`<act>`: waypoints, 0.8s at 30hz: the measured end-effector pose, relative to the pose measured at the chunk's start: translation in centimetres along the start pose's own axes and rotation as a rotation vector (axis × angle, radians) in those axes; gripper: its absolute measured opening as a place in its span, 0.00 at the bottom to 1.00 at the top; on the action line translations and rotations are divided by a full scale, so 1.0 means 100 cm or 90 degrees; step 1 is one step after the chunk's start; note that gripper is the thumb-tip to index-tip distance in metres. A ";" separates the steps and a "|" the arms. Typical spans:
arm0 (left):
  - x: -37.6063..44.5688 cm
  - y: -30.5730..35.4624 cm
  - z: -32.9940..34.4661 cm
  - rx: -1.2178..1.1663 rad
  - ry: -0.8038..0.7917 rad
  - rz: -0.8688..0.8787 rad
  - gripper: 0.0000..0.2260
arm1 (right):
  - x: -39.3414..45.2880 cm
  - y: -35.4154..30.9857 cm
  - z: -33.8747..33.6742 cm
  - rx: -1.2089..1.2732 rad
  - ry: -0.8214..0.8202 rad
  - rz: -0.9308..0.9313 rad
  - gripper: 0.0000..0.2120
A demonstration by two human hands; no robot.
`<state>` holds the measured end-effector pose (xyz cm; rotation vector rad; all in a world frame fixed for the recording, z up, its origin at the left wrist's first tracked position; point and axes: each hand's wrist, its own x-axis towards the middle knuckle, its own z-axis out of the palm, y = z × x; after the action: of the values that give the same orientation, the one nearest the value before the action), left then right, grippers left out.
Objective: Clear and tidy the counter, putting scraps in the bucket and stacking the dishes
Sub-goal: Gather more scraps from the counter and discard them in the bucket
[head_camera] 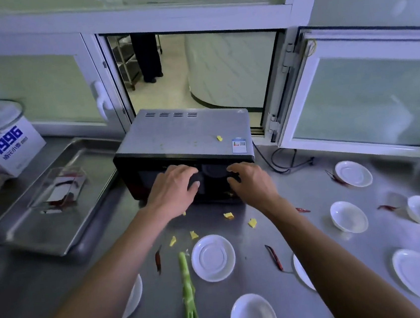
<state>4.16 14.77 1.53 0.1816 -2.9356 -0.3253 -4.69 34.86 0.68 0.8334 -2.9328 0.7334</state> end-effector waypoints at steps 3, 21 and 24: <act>0.024 -0.005 -0.001 0.007 -0.003 0.011 0.17 | 0.023 0.000 0.000 0.003 0.018 0.011 0.15; 0.158 -0.052 0.006 -0.035 -0.034 0.087 0.18 | 0.145 -0.007 0.021 -0.087 0.010 0.100 0.14; 0.172 -0.058 0.011 -0.039 -0.046 0.095 0.18 | 0.160 -0.007 0.027 -0.099 0.015 0.124 0.14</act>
<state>-12.26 6.93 2.04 -0.0596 -2.9833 -0.4059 -17.76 25.23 0.64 0.5301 -3.0310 0.5074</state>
